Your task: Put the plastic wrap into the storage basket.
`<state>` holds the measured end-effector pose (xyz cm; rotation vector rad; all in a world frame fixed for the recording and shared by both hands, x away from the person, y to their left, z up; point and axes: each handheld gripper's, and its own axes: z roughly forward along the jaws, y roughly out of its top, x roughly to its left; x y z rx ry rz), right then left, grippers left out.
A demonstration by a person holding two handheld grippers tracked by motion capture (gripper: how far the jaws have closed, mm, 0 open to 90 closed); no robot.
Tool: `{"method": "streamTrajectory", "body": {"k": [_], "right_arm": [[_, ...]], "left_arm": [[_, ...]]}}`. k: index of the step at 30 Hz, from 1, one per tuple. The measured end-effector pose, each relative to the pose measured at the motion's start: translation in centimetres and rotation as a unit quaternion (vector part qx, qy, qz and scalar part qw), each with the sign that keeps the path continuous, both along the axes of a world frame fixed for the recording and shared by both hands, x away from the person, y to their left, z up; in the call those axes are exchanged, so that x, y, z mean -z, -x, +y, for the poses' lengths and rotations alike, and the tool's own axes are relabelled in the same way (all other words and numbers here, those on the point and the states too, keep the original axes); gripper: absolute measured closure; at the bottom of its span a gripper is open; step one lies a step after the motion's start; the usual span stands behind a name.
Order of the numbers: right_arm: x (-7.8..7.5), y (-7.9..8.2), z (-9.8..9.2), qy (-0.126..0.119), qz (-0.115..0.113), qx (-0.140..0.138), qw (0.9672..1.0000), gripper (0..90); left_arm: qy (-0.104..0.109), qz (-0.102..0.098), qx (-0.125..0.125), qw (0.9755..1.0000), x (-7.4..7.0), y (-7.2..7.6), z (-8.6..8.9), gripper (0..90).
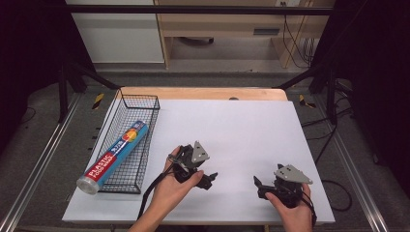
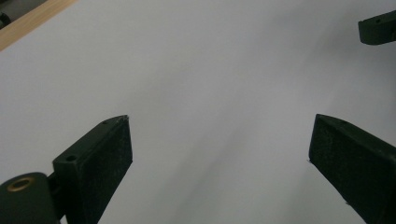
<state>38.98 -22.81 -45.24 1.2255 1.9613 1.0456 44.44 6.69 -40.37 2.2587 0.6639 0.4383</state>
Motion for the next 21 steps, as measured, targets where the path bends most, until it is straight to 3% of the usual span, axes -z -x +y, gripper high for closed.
{"method": "streamTrajectory", "body": {"k": [4,7,14,18,21], "right_arm": [[0.0,0.0,0.0,0.0,0.0,0.001,1.0,8.3],[0.0,0.0,0.0,0.002,0.0,0.002,1.0,8.3],[0.1,-0.1,0.1,0.009,-0.001,0.0,1.0,8.3],[0.2,-0.1,0.2,0.012,0.0,-0.001,0.9999,8.0],[0.2,-0.3,0.1,0.001,0.002,0.003,1.0,6.8]], "left_arm": [[0.015,0.005,0.003,0.9999,1.4,-0.2,0.0,5.8],[0.014,0.006,0.005,0.9999,2.6,-0.4,0.4,5.8],[0.029,0.011,-0.003,0.9995,5.5,-0.6,2.6,5.8],[0.044,-0.004,-0.008,0.999,6.1,-0.3,4.5,5.8],[0.059,-0.006,-0.015,0.9981,5.7,-0.2,5.5,6.0]]}}
